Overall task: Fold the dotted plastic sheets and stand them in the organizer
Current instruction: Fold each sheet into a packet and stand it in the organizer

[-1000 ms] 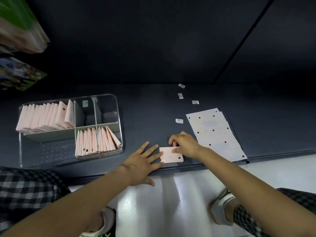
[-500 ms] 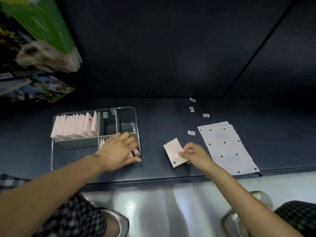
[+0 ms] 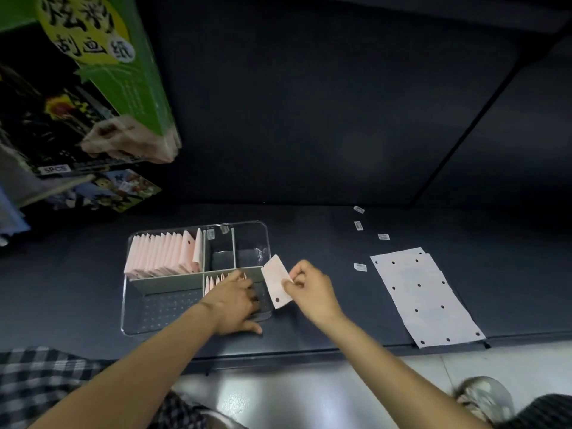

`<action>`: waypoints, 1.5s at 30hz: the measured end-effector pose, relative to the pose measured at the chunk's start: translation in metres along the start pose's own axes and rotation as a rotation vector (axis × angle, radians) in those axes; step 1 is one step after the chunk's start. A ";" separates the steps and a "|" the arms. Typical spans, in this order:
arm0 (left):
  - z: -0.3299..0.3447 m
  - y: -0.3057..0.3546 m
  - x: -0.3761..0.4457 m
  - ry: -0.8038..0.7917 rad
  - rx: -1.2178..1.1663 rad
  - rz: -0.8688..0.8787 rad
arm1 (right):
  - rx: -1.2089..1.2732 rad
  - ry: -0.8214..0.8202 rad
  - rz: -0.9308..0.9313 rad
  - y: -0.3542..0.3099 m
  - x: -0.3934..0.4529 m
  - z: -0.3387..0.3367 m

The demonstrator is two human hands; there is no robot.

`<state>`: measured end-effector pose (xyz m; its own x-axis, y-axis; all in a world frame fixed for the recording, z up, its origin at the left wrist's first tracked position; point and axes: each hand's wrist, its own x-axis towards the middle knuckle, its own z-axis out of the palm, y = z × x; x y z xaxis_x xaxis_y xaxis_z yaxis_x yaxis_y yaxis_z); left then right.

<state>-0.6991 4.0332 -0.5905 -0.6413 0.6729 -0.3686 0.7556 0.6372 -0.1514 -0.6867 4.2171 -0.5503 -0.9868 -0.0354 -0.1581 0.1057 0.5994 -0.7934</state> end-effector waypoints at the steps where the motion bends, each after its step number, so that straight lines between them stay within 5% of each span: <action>1: 0.001 -0.002 -0.002 0.000 -0.002 -0.003 | -0.080 0.010 -0.023 -0.004 0.001 0.006; 8: 0.009 -0.004 -0.007 0.147 -0.044 -0.041 | -0.479 0.026 -0.071 -0.019 0.008 0.036; 19: -0.005 -0.014 -0.026 0.602 -0.199 -0.164 | -0.610 0.011 -0.046 -0.017 0.011 0.072; 25: 0.003 -0.007 -0.027 0.566 -0.257 -0.151 | -0.519 -0.160 0.044 -0.022 0.011 0.067; 32: 0.002 -0.003 -0.020 0.570 -0.072 -0.106 | -0.357 0.040 -0.092 0.047 -0.018 -0.006; 36: -0.018 0.009 -0.011 0.680 -0.196 -0.110 | -0.471 0.165 0.112 0.134 -0.035 -0.090; 39: -0.035 0.029 0.006 0.745 -0.230 -0.051 | -0.570 0.115 0.252 0.183 -0.054 -0.131; 42: -0.041 0.054 0.020 0.675 -0.256 0.082 | -0.548 0.075 0.289 0.213 -0.068 -0.141; 45: -0.032 0.078 0.033 0.484 -0.295 0.095 | -0.492 0.212 0.220 0.223 -0.070 -0.140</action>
<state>-0.6653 4.1173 -0.5853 -0.6123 0.7837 0.1040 0.7887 0.5963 0.1497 -0.6114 4.4650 -0.6340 -0.9565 0.2624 -0.1272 0.2914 0.8776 -0.3806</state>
